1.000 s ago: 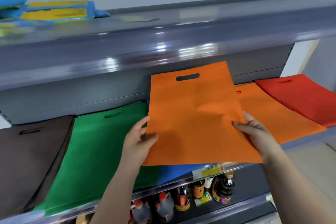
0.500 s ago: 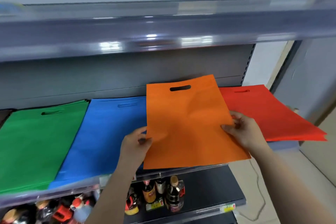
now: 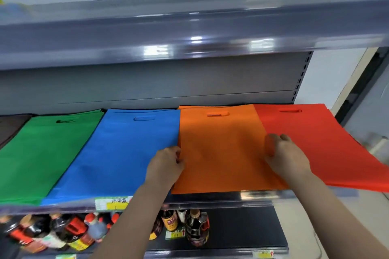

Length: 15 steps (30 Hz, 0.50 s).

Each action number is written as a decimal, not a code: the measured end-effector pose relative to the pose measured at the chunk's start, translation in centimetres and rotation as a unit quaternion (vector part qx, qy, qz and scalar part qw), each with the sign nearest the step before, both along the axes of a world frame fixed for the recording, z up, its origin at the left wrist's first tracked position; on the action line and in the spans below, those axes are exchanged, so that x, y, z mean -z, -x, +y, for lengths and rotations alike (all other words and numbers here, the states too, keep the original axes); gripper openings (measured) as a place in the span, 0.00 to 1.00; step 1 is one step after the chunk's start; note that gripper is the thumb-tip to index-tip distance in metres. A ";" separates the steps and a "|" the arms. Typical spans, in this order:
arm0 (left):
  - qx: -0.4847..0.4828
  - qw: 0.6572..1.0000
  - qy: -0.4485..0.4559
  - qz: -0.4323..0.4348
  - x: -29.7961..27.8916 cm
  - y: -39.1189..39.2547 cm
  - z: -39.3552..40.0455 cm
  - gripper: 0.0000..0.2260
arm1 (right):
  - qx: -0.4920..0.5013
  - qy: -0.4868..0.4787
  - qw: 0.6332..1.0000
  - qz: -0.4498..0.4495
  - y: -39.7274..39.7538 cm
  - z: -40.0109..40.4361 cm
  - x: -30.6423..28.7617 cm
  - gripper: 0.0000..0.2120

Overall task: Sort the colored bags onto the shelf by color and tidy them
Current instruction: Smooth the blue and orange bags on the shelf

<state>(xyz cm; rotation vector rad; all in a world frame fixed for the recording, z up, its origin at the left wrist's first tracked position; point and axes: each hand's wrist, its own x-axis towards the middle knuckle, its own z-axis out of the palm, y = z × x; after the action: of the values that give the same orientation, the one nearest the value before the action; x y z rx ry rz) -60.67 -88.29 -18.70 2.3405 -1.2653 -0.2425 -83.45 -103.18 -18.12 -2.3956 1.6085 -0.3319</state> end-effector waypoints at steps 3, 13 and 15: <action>-0.001 0.998 -0.013 -0.054 0.3 0.2 -0.1 0.14 | -0.012 0.010 0.999 0.032 -0.8 0.2 -0.1 0.18; -0.015 0.975 0.041 -0.218 -2.2 -4.3 4.9 0.21 | -0.239 0.126 0.961 0.055 -10.5 5.7 -4.8 0.24; -0.023 0.963 0.032 -0.266 -3.5 -6.6 7.2 0.22 | -0.282 0.152 0.946 0.055 -13.3 8.0 -6.0 0.24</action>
<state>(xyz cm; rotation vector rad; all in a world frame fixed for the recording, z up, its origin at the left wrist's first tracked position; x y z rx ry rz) -54.07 -81.04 -15.17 2.4600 -1.4184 0.4715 -70.17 -95.23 -12.08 -3.0171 0.8824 -0.3543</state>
